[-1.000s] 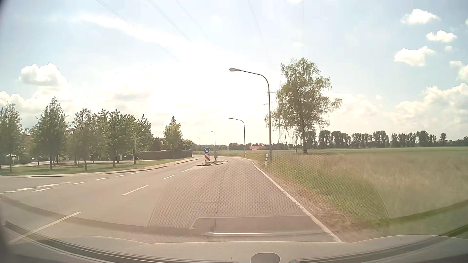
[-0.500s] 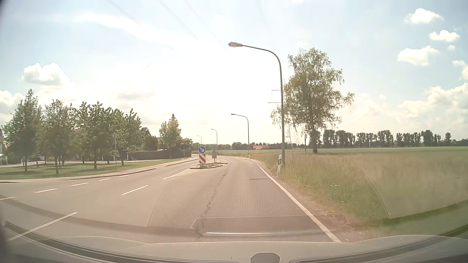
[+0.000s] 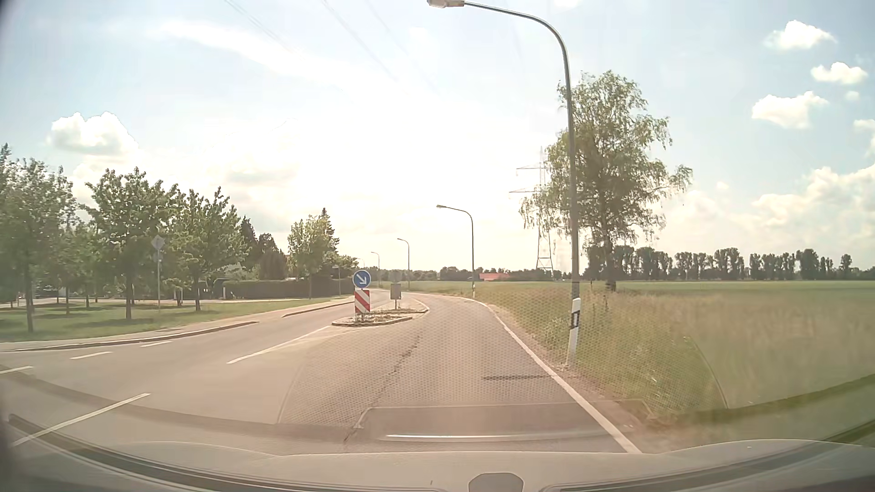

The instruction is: Follow the waypoints while adhering to traffic rules and regulations

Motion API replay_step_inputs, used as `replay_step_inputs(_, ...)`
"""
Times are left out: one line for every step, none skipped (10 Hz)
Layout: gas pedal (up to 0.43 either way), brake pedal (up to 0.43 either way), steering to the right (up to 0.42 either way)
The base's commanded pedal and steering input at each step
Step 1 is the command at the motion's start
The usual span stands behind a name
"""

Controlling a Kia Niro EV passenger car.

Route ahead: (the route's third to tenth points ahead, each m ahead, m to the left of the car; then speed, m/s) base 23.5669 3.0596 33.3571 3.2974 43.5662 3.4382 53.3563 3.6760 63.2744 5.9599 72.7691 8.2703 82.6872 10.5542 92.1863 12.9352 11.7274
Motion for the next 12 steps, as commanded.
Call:
replay_step_inputs(0.157, 0.0, -0.005)
replay_step_inputs(0.157, 0.0, -0.005)
replay_step_inputs(0.157, 0.0, -0.004)
replay_step_inputs(0.157, 0.0, 0.0)
replay_step_inputs(0.157, 0.0, 0.002)
replay_step_inputs(0.15, 0.0, 0.002)
replay_step_inputs(0.15, 0.0, 0.002)
replay_step_inputs(0.15, 0.0, 0.002)
replay_step_inputs(0.15, 0.0, 0.0)
replay_step_inputs(0.15, 0.0, -0.003)
replay_step_inputs(0.15, 0.0, -0.006)
replay_step_inputs(0.15, 0.0, -0.006)
